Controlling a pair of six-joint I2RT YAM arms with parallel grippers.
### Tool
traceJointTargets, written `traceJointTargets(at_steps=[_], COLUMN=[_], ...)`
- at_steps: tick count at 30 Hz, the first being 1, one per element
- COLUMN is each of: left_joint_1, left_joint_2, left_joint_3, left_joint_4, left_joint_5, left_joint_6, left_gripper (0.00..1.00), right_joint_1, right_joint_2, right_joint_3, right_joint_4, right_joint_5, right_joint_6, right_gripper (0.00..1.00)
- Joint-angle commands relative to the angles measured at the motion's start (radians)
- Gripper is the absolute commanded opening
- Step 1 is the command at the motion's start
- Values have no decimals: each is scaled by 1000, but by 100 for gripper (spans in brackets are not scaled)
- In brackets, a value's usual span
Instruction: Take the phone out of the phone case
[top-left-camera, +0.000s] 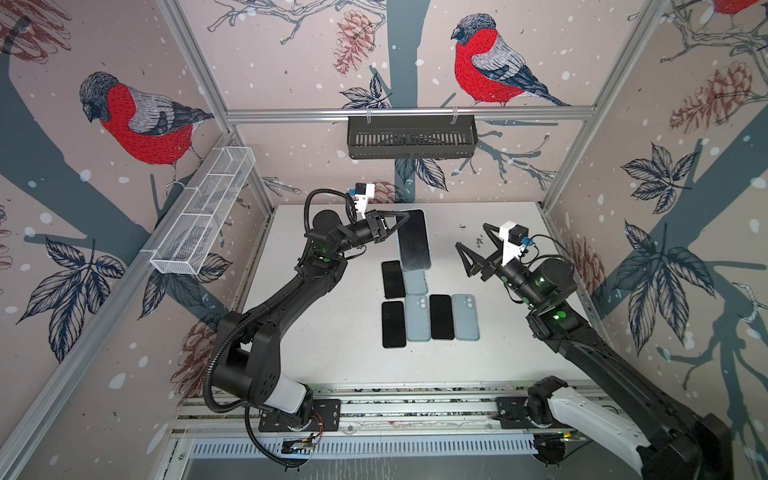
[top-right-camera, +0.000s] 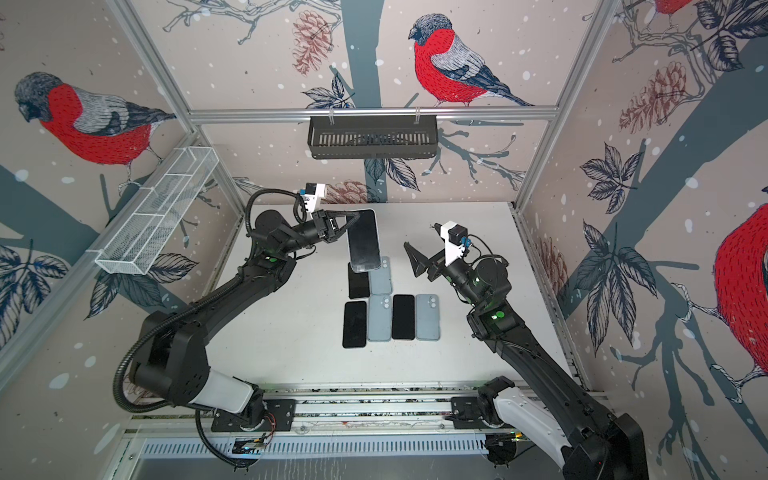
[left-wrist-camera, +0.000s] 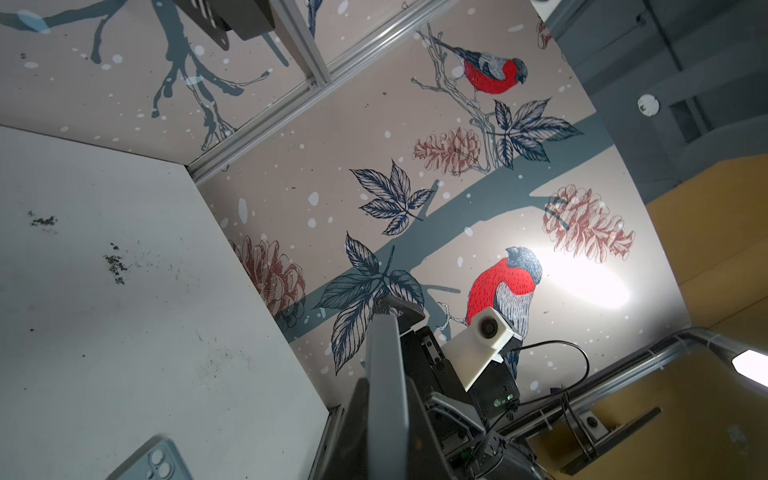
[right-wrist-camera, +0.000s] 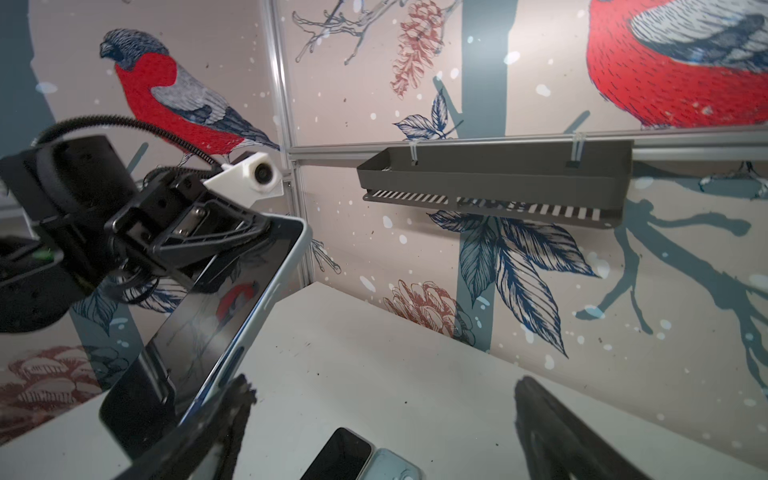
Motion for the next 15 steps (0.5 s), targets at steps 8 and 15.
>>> traceJointTargets(at_steps=[8, 15], left_joint_1=[-13, -18], left_joint_2=[3, 28], left_joint_3=[-167, -222], left_joint_4=[326, 416], left_joint_5=[-206, -257], left_joint_6=[-336, -429], left_gripper=[0, 0], right_joint_1=[-91, -51], right_joint_2=[63, 141], right_joint_3=[-74, -172], right_joint_4=[96, 406], right_joint_5=[-275, -345], right_joint_6=[623, 844], right_gripper=[99, 88])
